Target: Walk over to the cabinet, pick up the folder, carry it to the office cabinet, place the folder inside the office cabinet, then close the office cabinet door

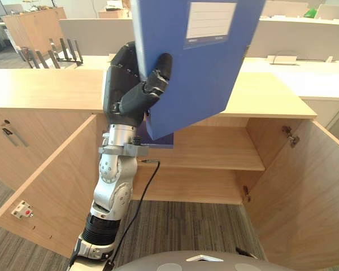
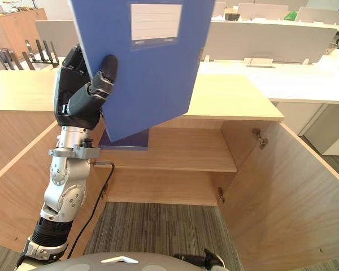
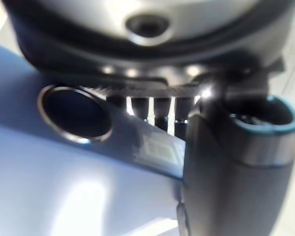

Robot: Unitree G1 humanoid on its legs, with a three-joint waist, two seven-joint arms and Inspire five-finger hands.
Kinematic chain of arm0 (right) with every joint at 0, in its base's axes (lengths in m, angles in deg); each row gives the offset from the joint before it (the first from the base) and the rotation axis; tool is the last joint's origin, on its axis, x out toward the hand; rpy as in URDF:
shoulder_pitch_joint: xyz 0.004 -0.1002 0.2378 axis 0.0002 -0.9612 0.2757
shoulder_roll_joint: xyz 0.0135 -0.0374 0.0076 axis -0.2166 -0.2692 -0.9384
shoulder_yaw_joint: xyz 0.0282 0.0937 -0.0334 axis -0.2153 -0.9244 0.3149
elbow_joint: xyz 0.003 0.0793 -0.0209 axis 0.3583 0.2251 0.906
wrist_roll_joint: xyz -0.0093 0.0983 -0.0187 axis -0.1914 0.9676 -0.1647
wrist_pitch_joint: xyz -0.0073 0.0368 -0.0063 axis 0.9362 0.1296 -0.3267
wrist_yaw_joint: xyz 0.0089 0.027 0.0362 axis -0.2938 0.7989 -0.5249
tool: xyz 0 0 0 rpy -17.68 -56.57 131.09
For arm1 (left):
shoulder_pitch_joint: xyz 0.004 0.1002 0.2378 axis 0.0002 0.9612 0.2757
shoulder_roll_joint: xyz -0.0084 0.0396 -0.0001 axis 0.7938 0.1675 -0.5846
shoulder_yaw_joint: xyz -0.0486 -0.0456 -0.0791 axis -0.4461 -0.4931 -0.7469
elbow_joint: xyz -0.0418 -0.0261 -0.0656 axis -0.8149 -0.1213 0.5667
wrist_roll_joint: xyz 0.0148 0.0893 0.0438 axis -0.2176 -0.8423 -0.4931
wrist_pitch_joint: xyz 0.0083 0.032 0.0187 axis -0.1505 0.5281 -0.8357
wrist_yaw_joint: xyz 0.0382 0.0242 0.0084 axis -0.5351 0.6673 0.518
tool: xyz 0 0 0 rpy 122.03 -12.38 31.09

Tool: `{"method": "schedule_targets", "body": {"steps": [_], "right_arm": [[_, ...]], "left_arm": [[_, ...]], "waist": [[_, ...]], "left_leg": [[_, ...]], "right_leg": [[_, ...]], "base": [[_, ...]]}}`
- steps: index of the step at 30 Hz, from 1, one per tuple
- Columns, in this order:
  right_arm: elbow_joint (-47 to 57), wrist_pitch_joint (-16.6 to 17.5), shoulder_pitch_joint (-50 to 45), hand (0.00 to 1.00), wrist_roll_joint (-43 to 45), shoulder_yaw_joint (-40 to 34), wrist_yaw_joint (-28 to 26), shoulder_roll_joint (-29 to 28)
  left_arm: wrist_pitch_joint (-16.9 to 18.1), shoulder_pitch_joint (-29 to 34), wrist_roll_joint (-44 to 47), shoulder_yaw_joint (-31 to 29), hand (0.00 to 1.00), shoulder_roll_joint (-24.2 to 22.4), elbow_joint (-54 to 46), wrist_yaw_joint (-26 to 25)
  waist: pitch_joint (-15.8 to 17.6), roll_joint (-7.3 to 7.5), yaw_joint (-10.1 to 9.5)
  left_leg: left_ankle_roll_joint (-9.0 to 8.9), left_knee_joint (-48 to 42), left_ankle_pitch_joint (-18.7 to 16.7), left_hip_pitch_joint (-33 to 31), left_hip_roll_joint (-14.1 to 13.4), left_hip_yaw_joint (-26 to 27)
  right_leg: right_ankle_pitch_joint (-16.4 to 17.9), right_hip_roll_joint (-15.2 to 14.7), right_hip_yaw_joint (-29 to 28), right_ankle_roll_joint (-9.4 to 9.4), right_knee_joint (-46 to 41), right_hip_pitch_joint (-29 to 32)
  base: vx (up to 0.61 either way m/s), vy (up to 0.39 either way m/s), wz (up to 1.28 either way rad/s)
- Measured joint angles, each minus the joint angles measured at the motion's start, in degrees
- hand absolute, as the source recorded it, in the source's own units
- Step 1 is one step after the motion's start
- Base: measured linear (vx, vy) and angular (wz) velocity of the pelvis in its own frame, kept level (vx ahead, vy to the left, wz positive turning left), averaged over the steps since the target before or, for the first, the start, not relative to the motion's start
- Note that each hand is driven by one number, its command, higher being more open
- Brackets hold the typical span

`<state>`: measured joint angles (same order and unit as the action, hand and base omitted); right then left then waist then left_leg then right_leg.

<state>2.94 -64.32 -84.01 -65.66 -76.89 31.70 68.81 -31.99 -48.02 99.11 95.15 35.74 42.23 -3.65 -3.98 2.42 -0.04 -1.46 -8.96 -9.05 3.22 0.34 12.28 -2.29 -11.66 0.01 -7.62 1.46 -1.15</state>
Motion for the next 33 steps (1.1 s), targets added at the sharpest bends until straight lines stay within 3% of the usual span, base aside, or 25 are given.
{"method": "schedule_targets", "body": {"steps": [6,12,17,22,29,33], "right_arm": [[17.25,0.67,0.03,1.00,21.07,6.11,-7.50,-3.66],[25.55,2.42,0.91,1.00,30.02,4.35,-8.88,-3.04],[29.09,2.83,3.81,1.00,32.45,0.62,-8.86,-1.17],[34.58,3.00,10.10,1.00,32.96,0.29,-9.53,2.67],[39.93,2.97,16.78,1.00,32.74,-0.04,-14.41,8.47],[40.32,2.92,19.66,1.00,31.67,-0.56,-15.61,8.88]], "left_arm": [[0.05,0.00,8.49,-2.79,0.00,2.42,4.31,2.50],[0.16,-0.01,14.41,-6.47,0.00,4.80,8.87,5.46],[0.16,-0.02,17.06,-8.58,0.00,6.06,12.05,5.68],[0.03,-0.30,20.44,-8.52,0.00,9.00,15.99,8.98],[-1.28,-7.03,22.91,-8.51,0.00,12.31,25.31,15.12],[-1.63,-9.61,22.90,-8.33,0.00,12.59,27.52,18.10]], "waist": [[0.25,0.19,0.25],[0.62,0.83,0.37],[0.90,1.32,0.69],[1.31,1.52,1.56],[1.72,1.70,1.71],[1.81,1.71,1.78]], "left_leg": [[0.39,-0.95,-0.46,-0.81,0.00,-0.02],[0.51,-2.94,-1.55,-1.90,-0.02,-0.08],[0.64,-3.98,-2.08,-2.32,-0.06,-0.19],[0.84,-4.95,-2.48,-2.79,-0.08,-0.78],[0.91,-7.93,-4.07,-4.28,-0.71,-0.86],[0.94,-7.94,-4.08,-4.68,-0.84,-1.01]], "right_leg": [[-1.19,0.04,-0.35,-0.09,1.56,0.01],[-1.21,-0.11,-0.36,-0.13,1.52,0.18],[-1.23,-0.13,-0.42,-0.17,1.50,0.19],[-1.36,-0.13,-0.41,-0.30,1.50,0.23],[-1.52,0.24,-0.48,-0.32,1.57,0.36],[-1.59,0.44,-0.55,-0.23,1.56,0.82]], "base": [[-0.02,-0.026,-0.06],[-0.01,-0.003,0.00],[-0.02,-0.010,0.00],[-0.04,-0.021,0.00],[-0.04,-0.016,-0.01],[-0.01,-0.022,-0.02]]}}
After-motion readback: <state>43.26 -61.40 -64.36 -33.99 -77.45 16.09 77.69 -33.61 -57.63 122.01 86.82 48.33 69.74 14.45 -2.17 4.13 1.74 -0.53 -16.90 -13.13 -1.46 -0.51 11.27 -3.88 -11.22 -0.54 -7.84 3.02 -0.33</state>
